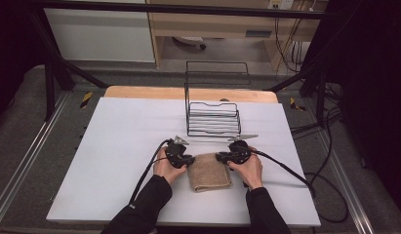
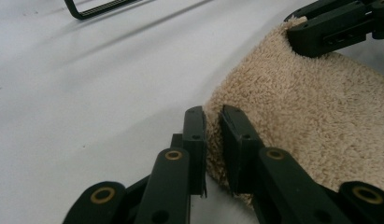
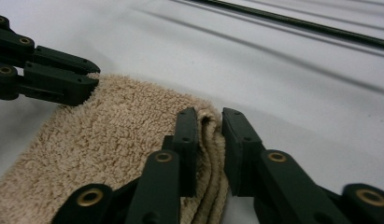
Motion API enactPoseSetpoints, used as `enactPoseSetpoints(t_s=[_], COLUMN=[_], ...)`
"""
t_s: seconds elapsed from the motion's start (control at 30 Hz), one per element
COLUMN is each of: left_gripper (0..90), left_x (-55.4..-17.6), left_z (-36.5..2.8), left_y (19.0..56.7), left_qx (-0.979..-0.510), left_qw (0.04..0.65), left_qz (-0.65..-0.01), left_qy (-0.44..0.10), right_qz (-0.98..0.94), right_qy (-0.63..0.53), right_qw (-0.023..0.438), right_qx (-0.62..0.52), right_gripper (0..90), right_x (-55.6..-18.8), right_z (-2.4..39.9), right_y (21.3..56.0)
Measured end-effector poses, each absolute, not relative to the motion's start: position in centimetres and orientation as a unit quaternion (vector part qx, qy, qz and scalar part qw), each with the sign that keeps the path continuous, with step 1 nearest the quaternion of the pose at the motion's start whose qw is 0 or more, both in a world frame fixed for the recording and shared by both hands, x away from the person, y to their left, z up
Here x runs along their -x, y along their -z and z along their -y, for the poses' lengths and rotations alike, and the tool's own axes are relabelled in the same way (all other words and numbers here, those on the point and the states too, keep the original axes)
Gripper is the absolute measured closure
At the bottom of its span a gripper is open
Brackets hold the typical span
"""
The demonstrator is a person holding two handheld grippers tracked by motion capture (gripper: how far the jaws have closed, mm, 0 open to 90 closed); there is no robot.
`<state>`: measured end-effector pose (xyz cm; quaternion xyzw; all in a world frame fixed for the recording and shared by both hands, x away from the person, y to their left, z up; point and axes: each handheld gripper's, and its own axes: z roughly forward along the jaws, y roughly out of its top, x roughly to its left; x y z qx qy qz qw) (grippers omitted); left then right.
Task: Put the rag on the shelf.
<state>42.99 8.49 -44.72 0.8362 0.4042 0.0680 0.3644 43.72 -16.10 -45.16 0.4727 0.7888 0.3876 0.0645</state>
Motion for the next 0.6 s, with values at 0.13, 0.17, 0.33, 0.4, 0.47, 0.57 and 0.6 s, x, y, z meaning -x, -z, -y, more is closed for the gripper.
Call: enactPoseSetpoints(t_s=[0.13, 0.17, 0.33, 0.4, 0.47, 0.57, 0.6], left_gripper=[79.7, 80.5, 84.5, 84.9, 85.1, 85.2, 85.2], left_x=[-43.0, -43.1, -43.1, -43.0, -42.8, -42.6, -42.5], left_z=[-8.6, -8.6, -8.7, -8.8, -9.0, -9.3, -9.4], left_y=[44.8, 44.7, 44.6, 44.4, 44.1, 43.5, 43.3], left_qx=[-0.837, -0.836, -0.831, -0.828, -0.824, -0.818, -0.816], left_qw=[0.369, 0.369, 0.374, 0.381, 0.391, 0.406, 0.411], left_qz=[-0.400, -0.402, -0.408, -0.407, -0.406, -0.404, -0.404], left_qy=[-0.066, -0.064, -0.058, -0.057, -0.058, -0.056, -0.055], right_qz=[-0.782, -0.782, -0.783, -0.783, -0.782, -0.777, -0.774], right_qy=[-0.385, -0.385, -0.387, -0.389, -0.396, -0.409, -0.414], right_qw=[0.049, 0.049, 0.051, 0.053, 0.056, 0.059, 0.060], right_qx=[-0.488, -0.487, -0.484, -0.481, -0.478, -0.476, -0.475], right_gripper=[81.8, 82.2, 83.7, 83.9, 83.9, 83.9, 83.8], right_x=[-43.8, -43.8, -43.7, -43.6, -43.3, -42.8, -42.7], right_z=[16.1, 16.1, 16.2, 16.3, 16.4, 16.7, 16.8], right_y=[45.0, 45.0, 44.9, 44.7, 44.3, 43.6, 43.4])
